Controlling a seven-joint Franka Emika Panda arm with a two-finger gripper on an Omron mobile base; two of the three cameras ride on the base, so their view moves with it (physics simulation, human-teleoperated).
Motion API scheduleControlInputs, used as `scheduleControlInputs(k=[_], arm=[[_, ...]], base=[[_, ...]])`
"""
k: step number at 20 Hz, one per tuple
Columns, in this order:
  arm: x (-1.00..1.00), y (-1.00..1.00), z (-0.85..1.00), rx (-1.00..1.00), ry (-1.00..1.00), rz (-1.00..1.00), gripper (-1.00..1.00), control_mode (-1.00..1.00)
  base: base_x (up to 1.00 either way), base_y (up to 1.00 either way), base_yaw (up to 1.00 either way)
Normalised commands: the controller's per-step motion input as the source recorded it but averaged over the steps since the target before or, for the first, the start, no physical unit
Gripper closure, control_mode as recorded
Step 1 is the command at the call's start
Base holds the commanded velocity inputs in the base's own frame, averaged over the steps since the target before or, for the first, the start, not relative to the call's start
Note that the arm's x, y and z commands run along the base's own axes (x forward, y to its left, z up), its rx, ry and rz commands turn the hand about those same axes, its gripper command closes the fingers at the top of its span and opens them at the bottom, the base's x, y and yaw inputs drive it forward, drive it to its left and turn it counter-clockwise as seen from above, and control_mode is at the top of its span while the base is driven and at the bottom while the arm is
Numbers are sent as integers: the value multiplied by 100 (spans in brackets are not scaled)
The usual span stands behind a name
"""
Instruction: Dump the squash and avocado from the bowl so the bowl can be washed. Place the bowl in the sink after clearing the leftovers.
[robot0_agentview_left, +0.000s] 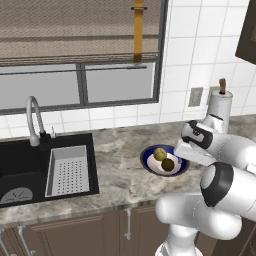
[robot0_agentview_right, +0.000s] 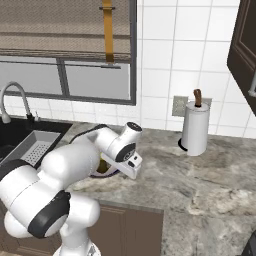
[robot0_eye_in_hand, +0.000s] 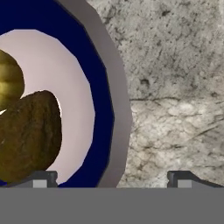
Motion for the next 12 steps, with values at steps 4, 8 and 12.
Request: scheduleControlInputs(k=[4, 8, 12], arm=[[16, 0, -22, 0, 0, 0, -100, -100], [11, 0, -22, 0, 0, 0, -100, -100], [14, 0, -26, 0, 0, 0, -100, -100]], base=[[0, 0, 0], [0, 0, 0], [0, 0, 0]])
